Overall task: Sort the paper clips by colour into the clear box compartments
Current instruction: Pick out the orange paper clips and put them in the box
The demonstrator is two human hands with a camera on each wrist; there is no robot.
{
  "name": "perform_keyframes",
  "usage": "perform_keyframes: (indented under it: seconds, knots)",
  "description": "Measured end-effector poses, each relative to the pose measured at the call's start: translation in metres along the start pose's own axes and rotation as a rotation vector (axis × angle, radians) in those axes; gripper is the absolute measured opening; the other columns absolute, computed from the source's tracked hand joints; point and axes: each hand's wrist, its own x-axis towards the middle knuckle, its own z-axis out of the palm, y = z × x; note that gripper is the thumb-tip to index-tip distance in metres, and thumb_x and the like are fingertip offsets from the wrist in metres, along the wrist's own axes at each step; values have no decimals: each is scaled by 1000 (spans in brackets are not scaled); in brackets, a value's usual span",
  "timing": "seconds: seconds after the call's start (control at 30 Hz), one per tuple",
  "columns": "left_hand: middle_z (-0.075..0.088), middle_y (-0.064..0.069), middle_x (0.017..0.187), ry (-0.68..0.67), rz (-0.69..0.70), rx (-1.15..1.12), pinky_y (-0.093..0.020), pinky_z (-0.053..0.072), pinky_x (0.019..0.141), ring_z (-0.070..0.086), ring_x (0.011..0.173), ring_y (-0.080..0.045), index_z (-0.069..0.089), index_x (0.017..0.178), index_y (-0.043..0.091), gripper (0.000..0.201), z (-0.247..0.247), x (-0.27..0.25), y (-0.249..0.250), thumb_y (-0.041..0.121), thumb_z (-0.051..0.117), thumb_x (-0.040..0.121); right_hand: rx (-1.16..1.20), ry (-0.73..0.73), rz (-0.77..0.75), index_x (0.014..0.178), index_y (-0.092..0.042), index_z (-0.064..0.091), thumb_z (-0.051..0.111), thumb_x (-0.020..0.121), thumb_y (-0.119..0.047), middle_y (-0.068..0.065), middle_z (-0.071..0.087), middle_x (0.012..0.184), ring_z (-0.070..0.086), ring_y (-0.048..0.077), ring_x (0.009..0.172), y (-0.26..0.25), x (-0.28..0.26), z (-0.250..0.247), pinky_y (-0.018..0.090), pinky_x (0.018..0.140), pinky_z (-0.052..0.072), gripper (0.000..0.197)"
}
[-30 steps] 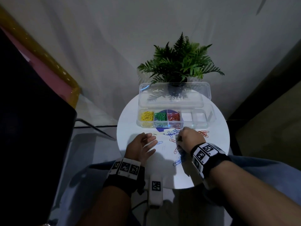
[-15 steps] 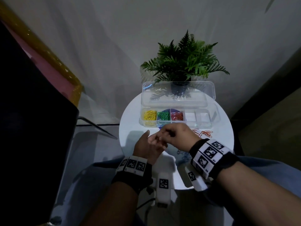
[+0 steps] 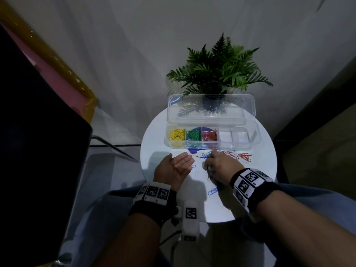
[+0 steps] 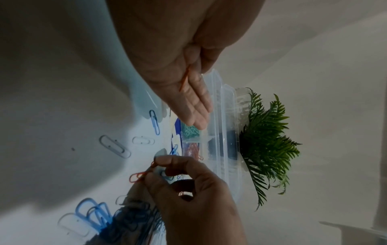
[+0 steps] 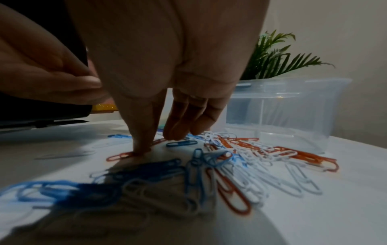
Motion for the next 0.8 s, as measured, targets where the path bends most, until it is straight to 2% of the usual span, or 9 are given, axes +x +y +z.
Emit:
perform_keyframes:
  seconds: [0.1, 0.23, 0.3, 0.37, 0.47, 0.57, 0.67, 0.73, 0.8]
  knots:
    - [49, -17, 138, -6, -3, -10, -27, 51, 76, 45, 130, -26, 58, 112, 0, 48, -1, 1, 0, 31, 23, 102, 4, 19, -13, 106, -17, 66, 53, 89, -15, 5, 54, 113, 58, 26, 102, 0, 4, -4, 33, 84, 46, 22]
    - [50, -18, 137, -16, 9, -3, -27, 50, 77, 46, 129, -26, 57, 116, -3, 50, 1, 0, 2, 31, 23, 102, 36, 15, -37, 117, -23, 64, 57, 88, -17, 2, 51, 124, 57, 24, 108, 6, 3, -7, 30, 89, 46, 31]
    - [51, -18, 136, -17, 16, -1, -26, 51, 75, 47, 127, -26, 59, 107, 0, 49, 1, 1, 2, 31, 22, 102, -17, -11, -26, 116, -24, 64, 62, 85, -20, 1, 47, 129, 56, 23, 110, 6, 2, -7, 30, 90, 46, 31]
    - [52, -17, 136, -14, 20, 1, -24, 55, 67, 48, 127, -25, 61, 97, 3, 49, 1, 1, 1, 32, 22, 102, -12, 17, -7, 109, -20, 67, 61, 86, -23, 2, 50, 123, 56, 23, 108, 3, 2, -5, 29, 86, 46, 23]
    - [51, -17, 136, -16, 9, -20, -23, 56, 62, 47, 128, -25, 60, 97, 2, 49, 1, 2, 1, 32, 21, 102, -20, 16, 3, 101, -14, 67, 54, 88, -19, 6, 55, 114, 57, 26, 104, -5, 6, -5, 31, 84, 45, 20]
    - [53, -17, 133, -25, 11, -40, -23, 56, 60, 51, 122, -25, 60, 101, 1, 49, 0, 2, 2, 32, 22, 102, 30, 27, 28, 101, -14, 66, 52, 87, -14, 5, 61, 111, 58, 24, 104, -9, 8, -5, 30, 88, 46, 20]
    - [57, -16, 127, -20, 24, -27, -23, 56, 64, 57, 108, -23, 60, 104, 1, 49, 1, 2, 3, 32, 22, 102, 191, 141, 84, 93, -18, 62, 58, 83, -14, 4, 65, 102, 61, 24, 96, -8, 9, -7, 27, 80, 45, 12]
    - [54, -17, 132, -16, 24, -22, -26, 52, 73, 54, 116, -24, 61, 95, 2, 49, 2, 1, 3, 32, 22, 102, 199, 115, 82, 88, -22, 53, 66, 79, -19, 1, 62, 99, 58, 22, 91, -10, 8, -6, 26, 74, 41, 16]
    - [54, -18, 131, -10, 20, -18, -27, 47, 80, 51, 120, -25, 60, 94, 2, 49, 2, 2, 3, 32, 22, 102, 108, 57, 73, 93, -21, 53, 69, 77, -21, -1, 60, 101, 56, 21, 93, -13, 9, -2, 26, 75, 39, 22]
